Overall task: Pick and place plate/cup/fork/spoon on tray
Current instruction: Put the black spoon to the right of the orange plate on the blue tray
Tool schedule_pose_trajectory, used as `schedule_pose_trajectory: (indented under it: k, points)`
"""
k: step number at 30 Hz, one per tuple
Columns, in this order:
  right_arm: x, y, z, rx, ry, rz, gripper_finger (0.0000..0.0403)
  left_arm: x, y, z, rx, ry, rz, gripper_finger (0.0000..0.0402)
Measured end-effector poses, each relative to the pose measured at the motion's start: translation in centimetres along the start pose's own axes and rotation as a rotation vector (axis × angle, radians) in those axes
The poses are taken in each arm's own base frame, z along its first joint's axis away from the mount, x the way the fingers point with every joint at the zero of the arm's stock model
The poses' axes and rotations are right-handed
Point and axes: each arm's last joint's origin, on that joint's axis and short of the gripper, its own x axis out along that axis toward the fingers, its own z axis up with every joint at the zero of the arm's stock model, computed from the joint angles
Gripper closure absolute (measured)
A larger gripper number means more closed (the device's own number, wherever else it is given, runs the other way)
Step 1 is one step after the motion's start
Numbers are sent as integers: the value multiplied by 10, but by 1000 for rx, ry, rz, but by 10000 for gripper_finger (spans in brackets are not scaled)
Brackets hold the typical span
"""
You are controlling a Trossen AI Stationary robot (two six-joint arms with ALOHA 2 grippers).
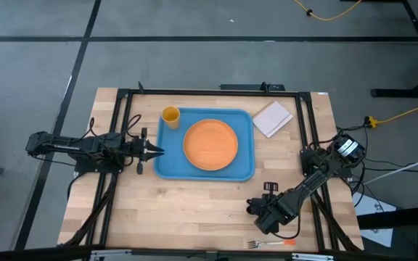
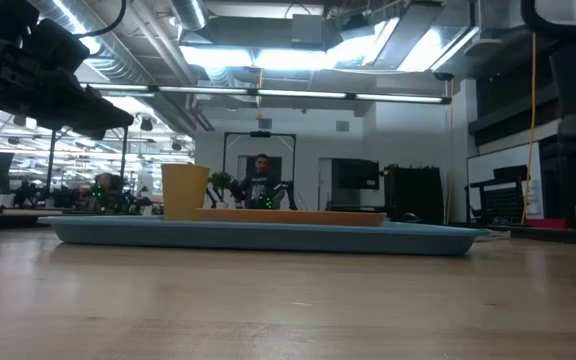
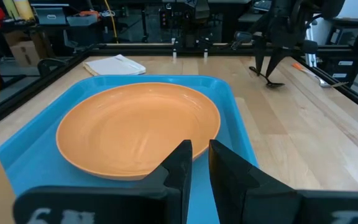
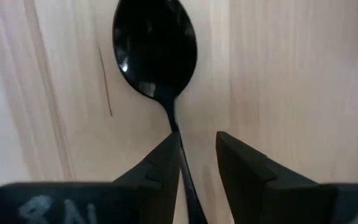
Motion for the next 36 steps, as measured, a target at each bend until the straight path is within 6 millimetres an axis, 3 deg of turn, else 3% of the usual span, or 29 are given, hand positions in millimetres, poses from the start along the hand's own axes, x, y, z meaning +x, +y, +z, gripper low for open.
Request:
schedule_pose_trajectory:
  k: [14,23,36]
  points:
    - [3,0,3,13,33,7,293,0,0,0,0,0,0,354]
    - [-13,5,15,8,9,27,293,0,0,0,0,0,0,354]
    - [-3,5,1,4,68,27,293,0,0,0,0,0,0,354]
